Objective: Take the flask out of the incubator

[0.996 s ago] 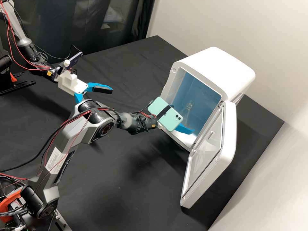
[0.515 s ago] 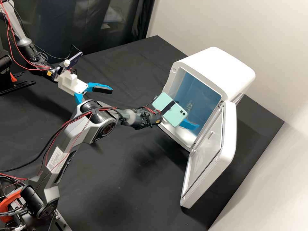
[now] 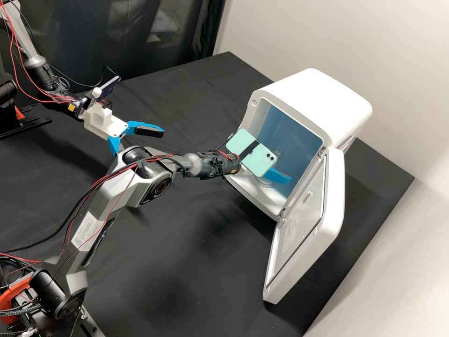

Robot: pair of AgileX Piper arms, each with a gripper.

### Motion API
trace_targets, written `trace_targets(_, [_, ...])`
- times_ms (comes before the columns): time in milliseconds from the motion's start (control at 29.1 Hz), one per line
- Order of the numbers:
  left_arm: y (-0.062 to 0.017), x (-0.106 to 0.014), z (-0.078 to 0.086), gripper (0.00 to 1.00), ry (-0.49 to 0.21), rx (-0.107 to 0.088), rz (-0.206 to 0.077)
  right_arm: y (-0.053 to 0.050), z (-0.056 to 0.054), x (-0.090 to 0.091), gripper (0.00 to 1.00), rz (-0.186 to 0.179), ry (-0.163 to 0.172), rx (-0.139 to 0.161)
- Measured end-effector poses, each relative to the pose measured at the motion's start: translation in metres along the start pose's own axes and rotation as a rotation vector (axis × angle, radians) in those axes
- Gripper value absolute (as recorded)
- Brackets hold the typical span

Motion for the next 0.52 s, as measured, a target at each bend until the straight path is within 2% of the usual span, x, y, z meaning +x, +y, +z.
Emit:
trace_targets(172, [-0.0008,0.0003,0.0012,1.0,-0.004,0.0,-0.003,0.0004,-0.0045,0.0047,1.0,-0.016,-0.006,-0.005])
trace_targets(412, [-0.0008,0.0003,0.0012,1.0,-0.004,0.0,-0.003,0.0066,-0.0112,0.0063,1.0,0.001,0.004,0.0])
trace_targets(447, [-0.0008,0.0003,0.0012,1.0,-0.004,0.0,-0.003,0.0062,-0.0109,0.0066,0.0,0.0,0.003,-0.001])
trace_targets(515, [-0.0008,0.0003,0.0012,1.0,-0.004,0.0,-0.003,0.0051,-0.0102,0.0082,0.0,0.0,0.001,0.003])
